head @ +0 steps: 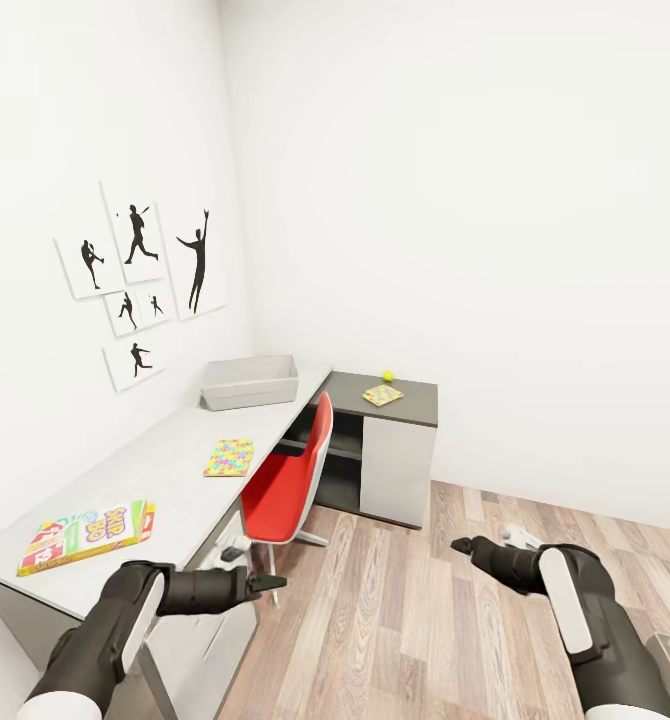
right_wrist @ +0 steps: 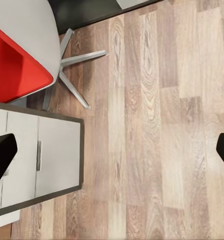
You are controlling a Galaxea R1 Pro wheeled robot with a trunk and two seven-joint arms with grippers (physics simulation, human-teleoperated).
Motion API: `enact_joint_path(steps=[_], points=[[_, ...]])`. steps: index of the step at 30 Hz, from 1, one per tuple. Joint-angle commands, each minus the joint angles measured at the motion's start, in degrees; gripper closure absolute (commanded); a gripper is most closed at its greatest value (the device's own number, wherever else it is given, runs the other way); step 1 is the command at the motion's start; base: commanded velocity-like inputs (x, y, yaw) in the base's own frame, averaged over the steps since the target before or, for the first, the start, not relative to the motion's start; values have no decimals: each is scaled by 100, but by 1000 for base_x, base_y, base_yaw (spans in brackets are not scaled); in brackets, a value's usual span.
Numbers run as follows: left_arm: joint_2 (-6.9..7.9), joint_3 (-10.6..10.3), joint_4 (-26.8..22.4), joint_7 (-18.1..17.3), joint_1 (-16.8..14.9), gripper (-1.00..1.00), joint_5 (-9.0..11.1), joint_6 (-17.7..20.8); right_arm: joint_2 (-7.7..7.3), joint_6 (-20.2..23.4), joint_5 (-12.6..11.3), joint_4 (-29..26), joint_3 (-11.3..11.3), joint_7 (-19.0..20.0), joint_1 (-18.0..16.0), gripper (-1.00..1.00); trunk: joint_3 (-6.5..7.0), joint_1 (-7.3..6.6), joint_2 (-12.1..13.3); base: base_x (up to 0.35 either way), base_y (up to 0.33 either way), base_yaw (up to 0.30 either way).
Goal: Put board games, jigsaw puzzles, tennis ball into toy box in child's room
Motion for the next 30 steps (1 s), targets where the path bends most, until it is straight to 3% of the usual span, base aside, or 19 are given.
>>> enact_joint_path(steps=[1, 7, 8, 15, 30], points=[[50, 15, -5, -139, -2, -100, 10, 58, -1, 54, -47, -40, -5, -14, -2, -100, -3, 2, -4, 0, 0, 0], [292, 41, -27, -1267, -2, -100, 5, 93, -3, 116, -200, -307, -12, 9, -1, -100, -3, 2, -4, 0, 0, 0], [374, 40, -30, -1596, -2, -100, 3, 94, -4, 116, -255, -342, -10, 14, -1, -100, -3, 2, -4, 0, 0, 0], [607, 38, -42, -2476, -2, -100, -14, 81, -4, 116, -430, -390, -6, 21, 2, -100, -3, 2, -4, 0, 0, 0], [1055, 45, -45, -3216, -2, -100, 10, 88, 1, 116, -476, -368, 6, 22, 8, -100, -3, 2, -4, 0, 0, 0]])
